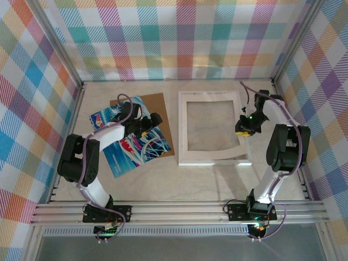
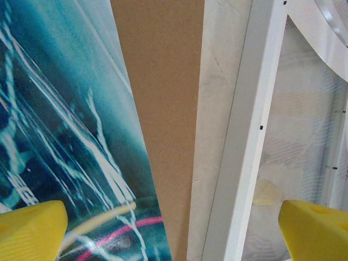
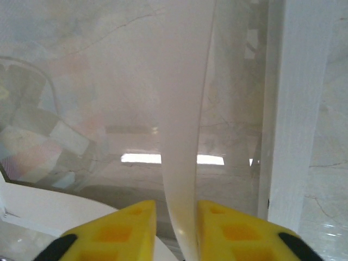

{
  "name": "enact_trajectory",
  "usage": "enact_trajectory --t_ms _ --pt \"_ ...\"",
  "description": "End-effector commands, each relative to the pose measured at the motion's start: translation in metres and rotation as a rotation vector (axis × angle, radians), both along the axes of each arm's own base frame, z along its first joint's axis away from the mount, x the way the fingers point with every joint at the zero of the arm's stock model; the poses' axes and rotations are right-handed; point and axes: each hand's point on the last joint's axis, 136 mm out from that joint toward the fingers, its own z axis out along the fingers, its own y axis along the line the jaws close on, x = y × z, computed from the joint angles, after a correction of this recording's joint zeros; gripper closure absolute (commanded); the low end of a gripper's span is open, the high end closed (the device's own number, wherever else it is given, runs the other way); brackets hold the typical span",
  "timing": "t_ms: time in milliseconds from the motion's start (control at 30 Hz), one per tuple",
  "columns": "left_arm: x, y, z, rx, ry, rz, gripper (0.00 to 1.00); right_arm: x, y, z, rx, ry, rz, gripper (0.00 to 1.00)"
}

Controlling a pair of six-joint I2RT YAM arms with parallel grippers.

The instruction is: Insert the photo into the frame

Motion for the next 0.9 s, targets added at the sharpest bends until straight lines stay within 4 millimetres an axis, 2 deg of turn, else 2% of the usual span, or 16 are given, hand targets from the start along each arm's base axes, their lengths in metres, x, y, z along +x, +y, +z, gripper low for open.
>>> enact_trajectory --t_ms 0,67,133,367,500,567,700,800,867 --pt "0.005 -0.005 0.009 -0.004 -0.028 -0.023 0.00 0.001 -0.001 0.016 -0.002 -0.032 -0.048 0.63" --pt "0.004 -0.005 0.010 -0.005 -0.028 -0.025 0.00 0.001 -0.009 0.016 -0.058 -0.030 -0.070 0.54" --pt "0.004 -0.005 0.010 -0.004 -0.028 -0.026 0.00 0.003 -0.016 0.019 -0.106 -0.043 -0.086 0.50" --pt "0.003 -0.005 0.012 -0.004 -0.036 -0.033 0.00 0.005 -0.032 0.022 -0.235 -0.044 -0.122 0.43" --pt "0.001 -0.004 0.013 -0.001 -0.041 -0.033 0.00 0.010 -0.045 0.045 -0.383 -0.109 -0.134 0.38" --pt "0.002 -0.002 0.013 0.004 -0.046 -0.026 0.00 0.015 -0.040 0.064 -0.415 -0.190 -0.129 0.27" --pt "0.001 -0.002 0.014 0.005 -0.048 -0.022 0.00 0.022 -0.014 0.089 -0.360 -0.287 -0.084 0.27" --pt "0.001 -0.002 0.014 0.001 -0.044 -0.023 0.00 0.018 0.001 0.087 -0.335 -0.270 -0.067 0.31" --pt "0.001 -0.002 0.013 0.002 -0.042 -0.020 0.00 0.009 0.008 0.078 -0.329 -0.244 -0.071 0.31"
